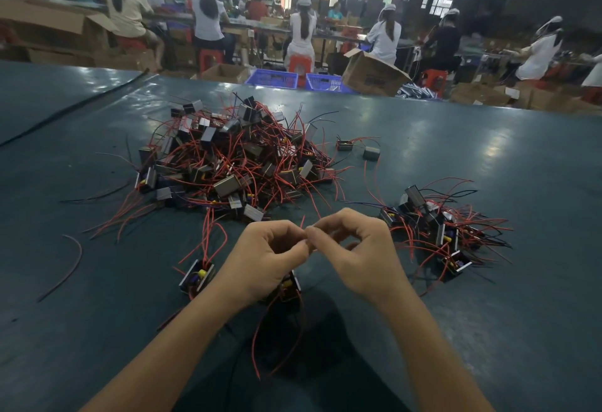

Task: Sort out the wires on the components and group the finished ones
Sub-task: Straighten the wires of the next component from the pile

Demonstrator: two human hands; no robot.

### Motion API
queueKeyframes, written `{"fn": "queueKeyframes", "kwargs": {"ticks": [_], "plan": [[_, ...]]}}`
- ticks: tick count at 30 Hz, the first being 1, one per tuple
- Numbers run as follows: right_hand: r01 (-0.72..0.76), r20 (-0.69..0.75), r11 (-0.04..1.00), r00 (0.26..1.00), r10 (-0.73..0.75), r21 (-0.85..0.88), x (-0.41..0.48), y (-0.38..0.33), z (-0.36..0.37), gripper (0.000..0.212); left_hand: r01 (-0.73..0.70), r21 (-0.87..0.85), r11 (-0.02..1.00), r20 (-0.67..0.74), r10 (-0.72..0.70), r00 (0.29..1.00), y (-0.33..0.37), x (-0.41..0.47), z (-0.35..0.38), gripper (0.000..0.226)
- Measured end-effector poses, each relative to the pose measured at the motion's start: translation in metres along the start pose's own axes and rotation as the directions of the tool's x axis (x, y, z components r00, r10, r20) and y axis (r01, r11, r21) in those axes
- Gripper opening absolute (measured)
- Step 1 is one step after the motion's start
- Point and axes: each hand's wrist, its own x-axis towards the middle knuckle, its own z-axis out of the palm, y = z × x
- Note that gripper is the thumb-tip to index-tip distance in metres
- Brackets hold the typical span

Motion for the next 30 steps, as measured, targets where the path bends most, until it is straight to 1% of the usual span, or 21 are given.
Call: {"fn": "queueKeyframes", "kwargs": {"ticks": [2,4,5,7,8,9,11,12,13,15,16,17,18,19,20,21,23,24,26,28,30], "plan": [[-0.171,0.036,0.975,0.985,0.168,0.144,0.002,-0.003,-0.002,0.009,0.003,-0.016,1.0,0.009,-0.003,1.0,0.001,-0.001,0.0,0.02],[-0.345,0.089,0.902,0.939,0.333,0.258,0.002,-0.005,-0.005,0.007,0.003,-0.025,1.0,0.033,-0.002,0.999,0.002,-0.001,-0.001,0.022],[-0.437,0.129,0.845,0.899,0.418,0.307,0.001,-0.006,-0.006,0.006,0.006,-0.025,1.0,0.054,-0.004,0.999,0.003,-0.001,-0.001,0.021],[-0.606,0.237,0.707,0.795,0.559,0.364,0.002,-0.009,-0.008,0.019,0.013,-0.033,0.999,0.091,-0.01,0.996,0.002,0.0,-0.003,0.017],[-0.667,0.286,0.649,0.744,0.604,0.366,0.002,-0.009,-0.009,0.026,0.016,-0.045,0.999,0.105,-0.011,0.994,0.002,-0.001,-0.004,0.016],[-0.713,0.328,0.604,0.7,0.634,0.356,0.002,-0.009,-0.01,0.028,0.019,-0.059,0.998,0.119,-0.012,0.993,0.003,-0.001,-0.004,0.014],[-0.772,0.393,0.542,0.636,0.664,0.333,0.003,-0.008,-0.012,0.016,0.028,-0.089,0.996,0.144,-0.015,0.99,0.005,-0.003,-0.005,0.01],[-0.789,0.416,0.521,0.614,0.671,0.324,0.004,-0.007,-0.013,0.008,0.034,-0.105,0.994,0.155,-0.017,0.988,0.006,-0.003,-0.005,0.01],[-0.802,0.44,0.503,0.598,0.67,0.322,0.004,-0.007,-0.013,0.005,0.039,-0.118,0.992,0.165,-0.019,0.986,0.006,-0.004,-0.004,0.011],[-0.813,0.489,0.467,0.582,0.65,0.348,0.004,-0.005,-0.015,0.008,0.042,-0.129,0.991,0.182,-0.018,0.983,0.006,-0.004,-0.005,0.012],[-0.807,0.505,0.454,0.591,0.629,0.378,0.004,-0.005,-0.014,0.013,0.044,-0.135,0.99,0.188,-0.018,0.982,0.006,-0.004,-0.006,0.013],[-0.789,0.506,0.457,0.614,0.606,0.411,0.003,-0.005,-0.014,0.02,0.05,-0.148,0.988,0.19,-0.021,0.981,0.005,-0.004,-0.007,0.014],[-0.758,0.482,0.486,0.652,0.585,0.435,0.002,-0.005,-0.013,0.026,0.062,-0.169,0.984,0.192,-0.029,0.981,0.005,-0.004,-0.007,0.013],[-0.71,0.433,0.542,0.704,0.563,0.45,0.002,-0.005,-0.011,0.03,0.076,-0.194,0.978,0.19,-0.039,0.981,0.004,-0.004,-0.008,0.013],[-0.649,0.371,0.609,0.761,0.533,0.457,0.001,-0.005,-0.009,0.031,0.092,-0.217,0.972,0.184,-0.052,0.982,0.004,-0.004,-0.009,0.013],[-0.582,0.309,0.674,0.813,0.494,0.455,0.001,-0.004,-0.008,0.026,0.105,-0.235,0.966,0.172,-0.065,0.983,0.002,-0.004,-0.009,0.013],[-0.46,0.219,0.782,0.888,0.405,0.42,0.001,-0.005,-0.006,0.01,0.12,-0.256,0.959,0.144,-0.085,0.986,-0.001,-0.002,-0.011,0.014],[-0.412,0.195,0.818,0.911,0.363,0.402,0.001,-0.005,-0.005,0.008,0.122,-0.266,0.956,0.135,-0.089,0.987,-0.002,-0.001,-0.012,0.013],[-0.328,0.167,0.863,0.944,0.284,0.384,0.0,-0.006,-0.004,0.015,0.129,-0.277,0.952,0.117,-0.1,0.988,-0.003,0.0,-0.013,0.013],[-0.225,0.12,0.906,0.974,0.195,0.357,-0.002,-0.007,-0.002,0.017,0.141,-0.288,0.947,0.098,-0.117,0.988,-0.005,0.002,-0.014,0.014],[-0.126,0.057,0.96,0.992,0.115,0.251,-0.003,-0.006,0.0,0.011,0.141,-0.303,0.943,0.085,-0.12,0.989,-0.006,0.003,-0.014,0.014]]}}
